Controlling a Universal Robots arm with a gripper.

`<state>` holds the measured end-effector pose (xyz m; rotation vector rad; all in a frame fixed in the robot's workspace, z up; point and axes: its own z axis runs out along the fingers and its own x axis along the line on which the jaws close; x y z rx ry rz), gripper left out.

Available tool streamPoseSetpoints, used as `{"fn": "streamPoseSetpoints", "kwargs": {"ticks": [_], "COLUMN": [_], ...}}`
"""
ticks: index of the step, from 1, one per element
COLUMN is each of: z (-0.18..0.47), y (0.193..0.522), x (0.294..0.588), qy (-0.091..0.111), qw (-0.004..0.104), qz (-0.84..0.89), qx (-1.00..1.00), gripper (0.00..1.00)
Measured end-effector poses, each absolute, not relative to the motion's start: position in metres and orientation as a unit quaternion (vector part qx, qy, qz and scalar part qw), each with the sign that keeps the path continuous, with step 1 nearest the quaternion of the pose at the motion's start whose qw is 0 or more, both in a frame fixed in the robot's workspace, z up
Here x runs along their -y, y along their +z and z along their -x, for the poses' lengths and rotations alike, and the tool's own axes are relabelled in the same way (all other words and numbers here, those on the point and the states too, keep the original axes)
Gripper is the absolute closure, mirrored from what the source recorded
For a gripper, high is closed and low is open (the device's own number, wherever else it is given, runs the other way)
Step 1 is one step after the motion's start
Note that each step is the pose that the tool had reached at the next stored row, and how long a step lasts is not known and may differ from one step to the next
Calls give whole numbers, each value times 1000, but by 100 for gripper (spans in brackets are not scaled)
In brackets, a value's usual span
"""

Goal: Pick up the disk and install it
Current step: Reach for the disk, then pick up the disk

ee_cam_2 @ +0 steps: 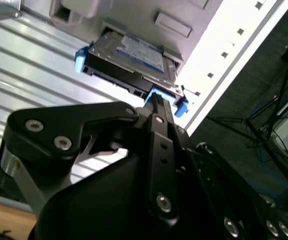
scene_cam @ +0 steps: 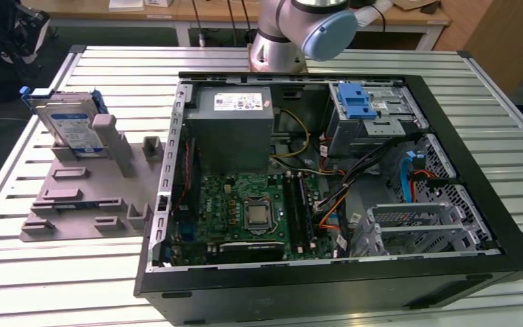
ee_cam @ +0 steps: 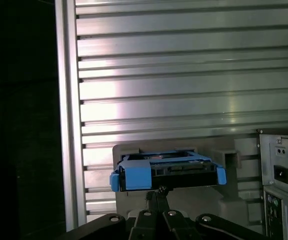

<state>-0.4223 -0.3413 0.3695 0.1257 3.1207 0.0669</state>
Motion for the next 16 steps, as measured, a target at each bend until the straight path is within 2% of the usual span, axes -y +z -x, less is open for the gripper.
{"fn": "streamPoseSetpoints", "kwargs": {"ticks": [16], "z": [423], "y": [369], "x": [341], "qy": [21], "qw": [9], "qz": [-40], "qx": [-999], "gripper": [89]}}
